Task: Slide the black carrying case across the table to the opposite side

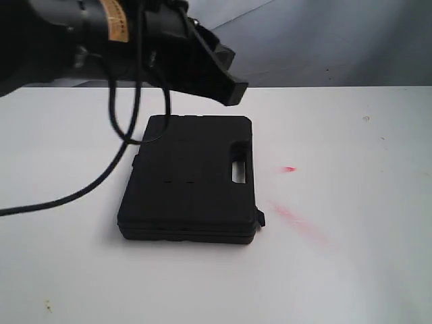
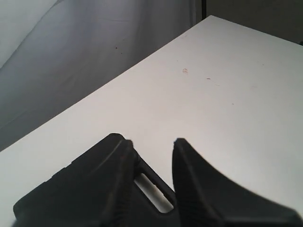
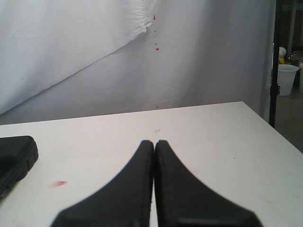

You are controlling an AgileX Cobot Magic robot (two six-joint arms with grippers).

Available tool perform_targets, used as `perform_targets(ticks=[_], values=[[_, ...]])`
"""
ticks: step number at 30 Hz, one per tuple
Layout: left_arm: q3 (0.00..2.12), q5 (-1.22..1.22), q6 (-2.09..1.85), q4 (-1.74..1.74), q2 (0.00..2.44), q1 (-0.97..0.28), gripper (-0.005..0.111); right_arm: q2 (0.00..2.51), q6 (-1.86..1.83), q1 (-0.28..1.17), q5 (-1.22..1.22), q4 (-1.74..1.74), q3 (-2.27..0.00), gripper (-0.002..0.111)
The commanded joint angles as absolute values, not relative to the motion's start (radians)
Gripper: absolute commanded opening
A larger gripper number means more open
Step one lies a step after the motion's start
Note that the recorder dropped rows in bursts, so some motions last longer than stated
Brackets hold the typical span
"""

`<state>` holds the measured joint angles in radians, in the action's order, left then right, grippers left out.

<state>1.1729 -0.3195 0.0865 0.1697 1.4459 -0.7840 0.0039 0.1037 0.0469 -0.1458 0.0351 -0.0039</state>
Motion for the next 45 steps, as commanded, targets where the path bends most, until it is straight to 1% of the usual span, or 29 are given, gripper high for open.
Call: perform_targets(ticks=[1,6,11,13,14,20,24,27,32,36,41,45], values=[[1.033,-0.258,0.130,0.162,1.274,-0.789,0.029,0.000,0.106,0.049,-0.142,0.039,0.000,0.000],[0.879,-0.255,0.134,0.165,1.104,-0.789,0.029,0.000,0.106,0.049,-0.142,0.039,0.000,0.000],[0.807,-0.263,0.160,0.184,1.008,-0.775,0.029,0.000,0.106,0.049,-0.142,0.039,0.000,0.000],[0.768,-0.263,0.160,0.189,0.930,-0.721,0.029,0.000,0.106,0.049,-0.142,0.039,0.000,0.000],[0.736,-0.263,0.160,0.189,0.888,-0.670,0.029,0.000,0.106,0.049,-0.142,0.039,0.000,0.000],[0.596,-0.257,0.160,0.189,0.723,-0.466,0.029,0.000,0.106,0.049,-0.142,0.039,0.000,0.000],[0.509,-0.255,0.160,0.174,0.630,-0.370,0.029,0.000,0.106,0.049,-0.142,0.039,0.000,0.000],[0.431,-0.192,0.160,0.105,0.555,-0.305,0.029,0.000,0.106,0.049,-0.142,0.039,0.000,0.000],[0.299,-0.045,0.157,0.061,0.433,-0.221,0.029,0.000,0.106,0.049,-0.142,0.039,0.000,0.000],[0.215,0.000,0.157,0.061,0.364,-0.180,0.029,0.000,0.106,0.049,-0.142,0.039,0.000,0.000],[0.162,0.009,0.157,0.061,0.329,-0.129,0.029,0.000,0.106,0.049,-0.142,0.039,0.000,0.000],[0.123,0.105,0.157,0.061,0.305,-0.084,0.029,0.000,0.106,0.049,-0.142,0.039,0.000,0.000]])
